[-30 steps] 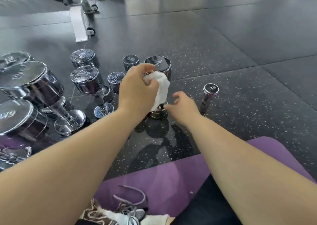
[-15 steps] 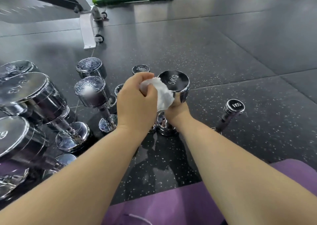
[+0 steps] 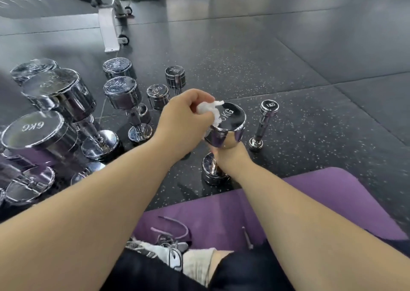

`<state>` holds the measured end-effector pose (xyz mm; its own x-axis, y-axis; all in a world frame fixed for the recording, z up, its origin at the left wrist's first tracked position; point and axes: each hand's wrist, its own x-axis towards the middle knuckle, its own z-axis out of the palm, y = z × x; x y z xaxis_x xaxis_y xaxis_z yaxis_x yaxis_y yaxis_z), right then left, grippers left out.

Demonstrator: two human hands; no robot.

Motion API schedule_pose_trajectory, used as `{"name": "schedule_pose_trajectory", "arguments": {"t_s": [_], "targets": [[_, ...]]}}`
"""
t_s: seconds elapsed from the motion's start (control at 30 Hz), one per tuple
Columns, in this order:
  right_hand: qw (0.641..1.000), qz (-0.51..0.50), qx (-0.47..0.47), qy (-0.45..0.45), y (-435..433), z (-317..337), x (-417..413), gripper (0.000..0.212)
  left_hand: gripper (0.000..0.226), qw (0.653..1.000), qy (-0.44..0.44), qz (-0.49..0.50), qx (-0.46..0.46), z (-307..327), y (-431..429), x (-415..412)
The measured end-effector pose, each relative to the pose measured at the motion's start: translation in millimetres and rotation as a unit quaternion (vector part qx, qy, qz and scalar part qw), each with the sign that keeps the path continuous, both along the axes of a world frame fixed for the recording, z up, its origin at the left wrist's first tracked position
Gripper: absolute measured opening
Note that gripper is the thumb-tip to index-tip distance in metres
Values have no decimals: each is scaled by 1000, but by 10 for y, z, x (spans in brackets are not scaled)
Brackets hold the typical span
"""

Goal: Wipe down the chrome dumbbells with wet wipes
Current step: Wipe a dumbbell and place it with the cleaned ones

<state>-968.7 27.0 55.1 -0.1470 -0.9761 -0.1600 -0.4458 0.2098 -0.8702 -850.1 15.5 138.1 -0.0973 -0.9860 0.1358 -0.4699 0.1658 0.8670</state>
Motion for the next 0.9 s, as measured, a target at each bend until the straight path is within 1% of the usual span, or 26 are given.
{"name": "schedule_pose_trajectory", "arguments": {"t_s": [0.03,0.07,0.1,0.13,0.17,0.2,0.23,0.27,0.3,0.33,0.37,0.4,0.43,0.47,0.53,0.6,0.67,0.7,0.77,0.8,0.87,0.9], "targets": [[999,24,16,21,15,20,-31,38,29,1000,19,-13,4,6,32,-14],[995,50,56,59,24,77,-77,38,31,999,39,-24,7,14,64,-22],[986,72,96,117,47,128,-138,36,33,998,56,-33,13,16,86,-24],[974,71,136,165,64,195,-226,33,36,997,68,-41,20,21,90,-25],[965,48,154,208,73,240,-358,31,38,996,71,-50,27,35,76,-23],[962,3,172,214,90,331,-469,28,42,995,71,-62,37,52,57,-17],[971,-56,146,180,101,416,-567,25,48,993,81,-74,51,75,38,-8],[981,-112,93,132,85,520,-641,23,55,989,101,-82,69,101,-4,-1],[984,-160,-8,76,85,594,-691,23,60,983,131,-86,91,117,-26,3],[982,-166,-90,23,83,673,-672,22,63,977,158,-88,110,123,-45,-1],[979,-137,-147,-21,95,770,-596,21,63,973,177,-86,118,112,-54,-8],[979,-82,-181,-42,121,878,-492,20,61,973,184,-80,113,93,-61,-19],[980,-31,-193,-34,145,923,-397,20,56,975,183,-70,101,67,-64,-21],[982,14,-188,-4,156,946,-316,22,51,978,181,-55,85,49,-61,-11],[977,62,-180,96,144,882,-232,27,41,977,203,-22,68,29,-81,35],[964,54,-193,174,121,774,-214,22,35,971,229,-5,74,-6,-97,91],[950,2,-218,223,80,758,-270,13,33,977,200,7,75,-63,-112,139],[943,-31,-222,246,69,769,-313,14,34,982,171,15,78,-96,-113,159],[942,-62,-212,254,29,798,-386,17,38,988,110,14,109,-154,-121,176],[943,-45,-211,253,21,820,-381,20,38,986,90,-4,140,-184,-111,172],[942,24,-205,266,30,841,-281,38,34,977,86,-46,192,-251,-89,156],[938,60,-210,270,65,816,-226,38,32,973,96,-53,203,-281,-85,156]]}}
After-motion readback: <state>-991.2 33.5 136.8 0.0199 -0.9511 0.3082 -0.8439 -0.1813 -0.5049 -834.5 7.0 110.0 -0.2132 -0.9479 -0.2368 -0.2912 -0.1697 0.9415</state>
